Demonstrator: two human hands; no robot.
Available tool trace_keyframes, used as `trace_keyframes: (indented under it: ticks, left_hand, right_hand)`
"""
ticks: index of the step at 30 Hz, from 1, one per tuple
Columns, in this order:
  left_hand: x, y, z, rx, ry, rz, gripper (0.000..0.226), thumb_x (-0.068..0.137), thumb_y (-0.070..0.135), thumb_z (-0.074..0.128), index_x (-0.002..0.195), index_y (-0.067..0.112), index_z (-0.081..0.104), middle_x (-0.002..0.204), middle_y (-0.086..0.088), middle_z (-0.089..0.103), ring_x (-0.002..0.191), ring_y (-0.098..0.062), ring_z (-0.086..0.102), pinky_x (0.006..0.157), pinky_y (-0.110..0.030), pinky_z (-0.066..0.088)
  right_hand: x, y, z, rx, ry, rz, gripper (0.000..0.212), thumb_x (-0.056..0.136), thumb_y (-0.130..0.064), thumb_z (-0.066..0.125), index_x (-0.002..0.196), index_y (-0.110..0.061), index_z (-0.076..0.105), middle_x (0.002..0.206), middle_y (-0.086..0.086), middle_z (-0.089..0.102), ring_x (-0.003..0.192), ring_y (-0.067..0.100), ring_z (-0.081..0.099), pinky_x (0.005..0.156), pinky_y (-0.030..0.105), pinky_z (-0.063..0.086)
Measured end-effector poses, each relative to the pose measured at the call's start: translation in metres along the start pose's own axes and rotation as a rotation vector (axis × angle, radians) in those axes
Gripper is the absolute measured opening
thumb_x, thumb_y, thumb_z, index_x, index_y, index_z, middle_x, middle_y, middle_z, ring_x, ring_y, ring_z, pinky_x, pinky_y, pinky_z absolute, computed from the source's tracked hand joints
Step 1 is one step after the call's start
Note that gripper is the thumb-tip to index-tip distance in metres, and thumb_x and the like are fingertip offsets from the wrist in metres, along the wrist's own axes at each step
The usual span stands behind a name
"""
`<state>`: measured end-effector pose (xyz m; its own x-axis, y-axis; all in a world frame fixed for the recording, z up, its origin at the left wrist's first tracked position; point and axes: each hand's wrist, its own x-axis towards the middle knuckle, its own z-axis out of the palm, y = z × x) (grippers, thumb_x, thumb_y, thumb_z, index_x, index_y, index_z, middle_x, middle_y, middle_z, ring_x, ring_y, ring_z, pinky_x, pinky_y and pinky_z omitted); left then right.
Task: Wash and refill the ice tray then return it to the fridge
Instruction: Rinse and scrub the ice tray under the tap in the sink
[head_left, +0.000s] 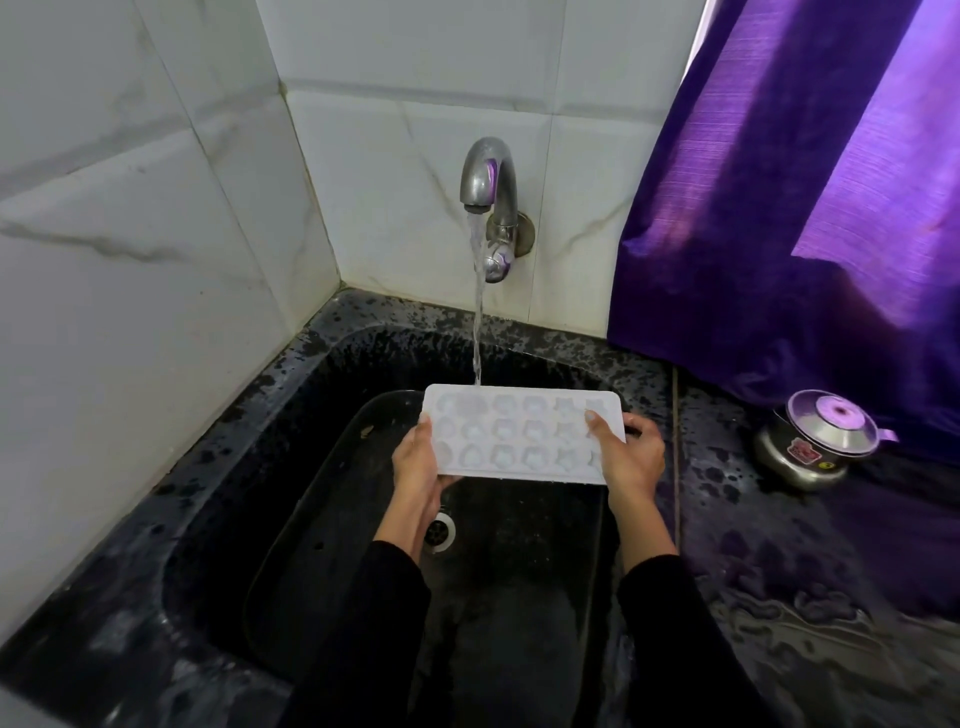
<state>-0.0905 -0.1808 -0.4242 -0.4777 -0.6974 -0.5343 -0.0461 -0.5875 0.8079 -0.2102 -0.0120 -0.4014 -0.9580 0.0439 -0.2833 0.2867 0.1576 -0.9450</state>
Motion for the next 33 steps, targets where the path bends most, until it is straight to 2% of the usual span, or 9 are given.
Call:
trace_keyframes:
  ticks: [3, 7, 9, 14, 18, 20, 22, 24, 33]
  left_hand:
    - [-0.001, 0.0, 0.005, 0.005, 0.004, 0.006, 0.035, 0.098, 0.04, 0.044, 0.114, 0.013, 0.061, 0.108, -0.01, 0.069, 0.096, -0.028, 0.067, 0.069, -0.042, 0.057]
    - [-0.004, -0.002, 0.011, 0.014, -0.004, 0.017, 0.032, 0.098, 0.04, 0.044, 0.108, 0.015, 0.061, 0.106, -0.009, 0.069, 0.095, -0.027, 0.067, 0.066, -0.04, 0.057]
    - [-0.006, -0.003, 0.013, 0.009, -0.013, 0.017, 0.033, 0.098, 0.039, 0.044, 0.11, 0.014, 0.06, 0.105, -0.009, 0.069, 0.093, -0.026, 0.067, 0.066, -0.039, 0.057]
    - [-0.008, -0.001, 0.023, 0.025, -0.064, 0.02, 0.031, 0.099, 0.041, 0.043, 0.106, 0.017, 0.061, 0.109, -0.01, 0.068, 0.097, -0.026, 0.066, 0.067, -0.039, 0.057]
    - [-0.008, 0.005, 0.029, 0.022, -0.085, 0.006, 0.033, 0.099, 0.041, 0.041, 0.111, 0.016, 0.059, 0.11, -0.01, 0.068, 0.091, -0.024, 0.066, 0.064, -0.038, 0.056]
    - [-0.006, 0.007, 0.03, 0.016, -0.083, -0.015, 0.034, 0.099, 0.041, 0.042, 0.112, 0.015, 0.058, 0.109, -0.01, 0.068, 0.091, -0.025, 0.066, 0.067, -0.04, 0.056]
    - [-0.004, 0.009, 0.032, 0.002, -0.08, -0.026, 0.035, 0.098, 0.042, 0.043, 0.113, 0.014, 0.058, 0.109, -0.01, 0.068, 0.09, -0.025, 0.066, 0.07, -0.042, 0.057]
    - [-0.003, 0.012, 0.034, -0.015, -0.073, -0.031, 0.039, 0.098, 0.044, 0.042, 0.117, 0.014, 0.058, 0.109, -0.01, 0.068, 0.089, -0.025, 0.066, 0.068, -0.041, 0.056]
    - [0.006, 0.024, 0.04, -0.05, -0.062, -0.015, 0.041, 0.097, 0.043, 0.045, 0.121, 0.012, 0.057, 0.113, -0.011, 0.067, 0.099, -0.03, 0.066, 0.065, -0.041, 0.056]
  right_hand:
    - [0.001, 0.002, 0.0, 0.061, 0.025, -0.025, 0.041, 0.08, -0.025, 0.078, 0.114, -0.011, 0.061, 0.091, 0.001, 0.064, 0.067, 0.002, 0.057, 0.05, 0.014, 0.04]
    - [0.004, 0.006, 0.0, 0.098, 0.079, -0.036, 0.04, 0.077, -0.027, 0.08, 0.111, -0.012, 0.065, 0.1, 0.006, 0.069, 0.084, 0.018, 0.066, 0.072, 0.032, 0.056]
    - [0.004, 0.007, -0.001, 0.108, 0.108, -0.049, 0.039, 0.077, -0.028, 0.08, 0.109, -0.012, 0.066, 0.098, 0.006, 0.069, 0.087, 0.02, 0.067, 0.079, 0.036, 0.056]
    - [0.006, 0.009, -0.005, 0.166, 0.166, -0.047, 0.035, 0.076, -0.028, 0.081, 0.104, -0.012, 0.067, 0.095, 0.006, 0.07, 0.082, 0.019, 0.067, 0.066, 0.026, 0.052]
    - [0.008, 0.007, -0.006, 0.199, 0.182, -0.056, 0.032, 0.079, -0.025, 0.078, 0.106, -0.011, 0.066, 0.096, 0.004, 0.068, 0.08, 0.014, 0.064, 0.052, 0.008, 0.044]
    - [0.01, 0.007, -0.005, 0.196, 0.189, -0.057, 0.032, 0.08, -0.026, 0.077, 0.107, -0.011, 0.067, 0.1, 0.003, 0.068, 0.087, 0.017, 0.065, 0.06, 0.013, 0.049]
    - [0.013, 0.008, -0.003, 0.191, 0.202, -0.059, 0.031, 0.081, -0.028, 0.076, 0.107, -0.012, 0.068, 0.104, 0.004, 0.069, 0.097, 0.02, 0.066, 0.078, 0.026, 0.054]
    - [0.013, 0.007, -0.001, 0.186, 0.208, -0.064, 0.032, 0.085, -0.029, 0.071, 0.111, -0.01, 0.068, 0.111, 0.006, 0.069, 0.105, 0.019, 0.064, 0.088, 0.029, 0.05]
    - [0.018, 0.001, 0.01, 0.162, 0.135, -0.099, 0.041, 0.097, -0.033, 0.054, 0.132, -0.011, 0.059, 0.132, 0.008, 0.06, 0.121, 0.022, 0.056, 0.093, 0.025, 0.041]
